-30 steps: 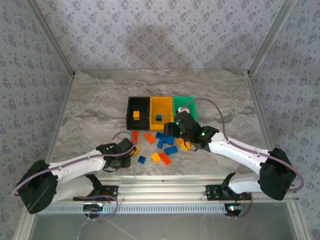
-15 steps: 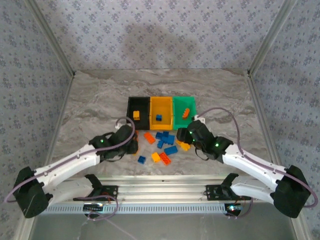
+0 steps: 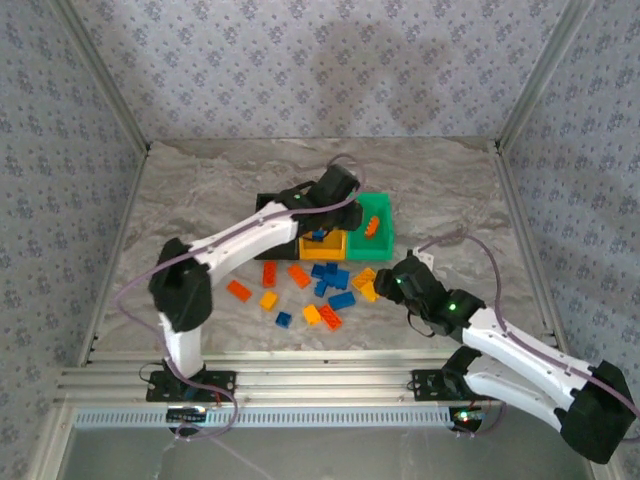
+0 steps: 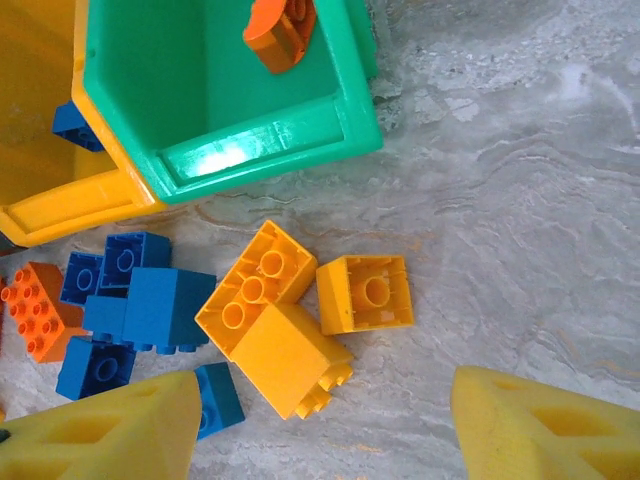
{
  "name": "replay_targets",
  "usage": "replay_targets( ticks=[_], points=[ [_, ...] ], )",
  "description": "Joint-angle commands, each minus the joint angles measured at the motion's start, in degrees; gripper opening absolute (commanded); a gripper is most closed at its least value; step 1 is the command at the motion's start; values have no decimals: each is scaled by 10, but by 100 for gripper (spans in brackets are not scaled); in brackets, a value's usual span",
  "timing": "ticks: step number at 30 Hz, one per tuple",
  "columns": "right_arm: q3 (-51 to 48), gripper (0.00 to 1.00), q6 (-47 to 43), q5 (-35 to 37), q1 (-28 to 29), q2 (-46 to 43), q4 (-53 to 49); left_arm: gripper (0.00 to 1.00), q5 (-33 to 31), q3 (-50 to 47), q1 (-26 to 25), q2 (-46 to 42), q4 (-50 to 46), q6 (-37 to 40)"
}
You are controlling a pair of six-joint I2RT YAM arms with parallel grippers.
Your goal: Sort the legos into containers by color
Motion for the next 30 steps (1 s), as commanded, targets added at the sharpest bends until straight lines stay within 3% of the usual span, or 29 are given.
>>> replay_targets(
  ticks=[1,10,18,21,24,30],
  points=[
    [-14,69,19,19,-3,-18,-33,29,19,91,-4,59,-48,35],
    [-15,69,23,17,-6,-26,-42,31,34,263,-5,205,-116,34],
    [-15,69,25,17,-9,-41,-51,60,40,311,-8,230,-128,27],
    [-12,70,25,17,-11,-41,-49,63,41,312,-8,220,-134,21],
    [-7,70,21,13,-14,-40,-47,64,39,259,-9,168,-107,10],
    [-4,70,1,-1,-18,-34,-12,76,16,-15,-9,-41,33,-24]
  ],
)
